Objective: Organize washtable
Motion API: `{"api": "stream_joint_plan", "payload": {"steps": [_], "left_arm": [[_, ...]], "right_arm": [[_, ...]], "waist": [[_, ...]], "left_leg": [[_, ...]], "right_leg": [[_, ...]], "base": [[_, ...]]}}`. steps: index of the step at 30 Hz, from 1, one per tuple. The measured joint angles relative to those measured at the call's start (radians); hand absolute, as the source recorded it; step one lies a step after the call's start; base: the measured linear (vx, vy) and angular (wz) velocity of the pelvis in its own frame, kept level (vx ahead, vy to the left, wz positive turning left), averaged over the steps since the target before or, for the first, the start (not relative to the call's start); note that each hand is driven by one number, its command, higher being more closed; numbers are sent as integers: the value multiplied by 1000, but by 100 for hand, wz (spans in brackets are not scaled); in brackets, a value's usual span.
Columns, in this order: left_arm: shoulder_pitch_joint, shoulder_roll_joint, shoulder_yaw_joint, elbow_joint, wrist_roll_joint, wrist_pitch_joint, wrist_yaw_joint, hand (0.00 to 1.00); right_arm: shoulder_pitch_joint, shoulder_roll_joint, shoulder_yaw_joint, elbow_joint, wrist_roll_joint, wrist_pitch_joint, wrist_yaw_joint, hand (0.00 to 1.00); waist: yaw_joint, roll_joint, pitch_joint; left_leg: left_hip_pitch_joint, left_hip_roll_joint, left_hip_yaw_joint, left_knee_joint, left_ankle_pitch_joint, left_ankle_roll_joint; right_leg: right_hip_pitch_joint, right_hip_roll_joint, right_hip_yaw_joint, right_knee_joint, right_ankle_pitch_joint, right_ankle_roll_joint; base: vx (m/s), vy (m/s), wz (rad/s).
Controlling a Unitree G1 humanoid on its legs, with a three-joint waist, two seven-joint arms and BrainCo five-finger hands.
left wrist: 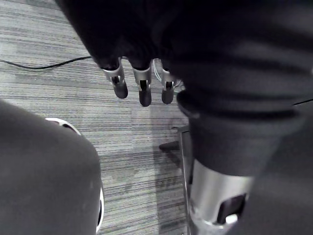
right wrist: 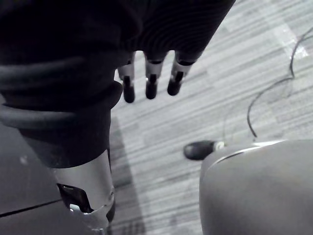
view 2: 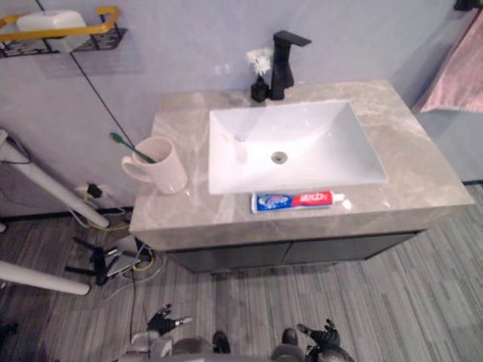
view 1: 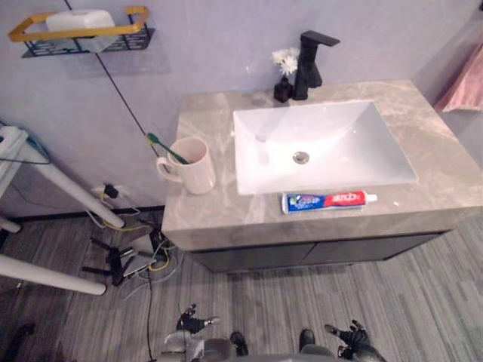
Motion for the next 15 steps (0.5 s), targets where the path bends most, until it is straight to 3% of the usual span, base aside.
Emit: {"api": "stream_joint_plan", "payload": {"steps": [15], "left_arm": [[4, 8, 1, 42, 8, 0, 1, 0]], "right_arm": [[0, -8, -15, 56, -3, 6, -12, 0]], "waist": [[-7, -15, -47]], "left_leg": [[80, -1, -80, -59, -5, 8]], "right_leg": [[76, 24, -14, -63, 9, -14]], "base": [[36, -16, -4]]}}
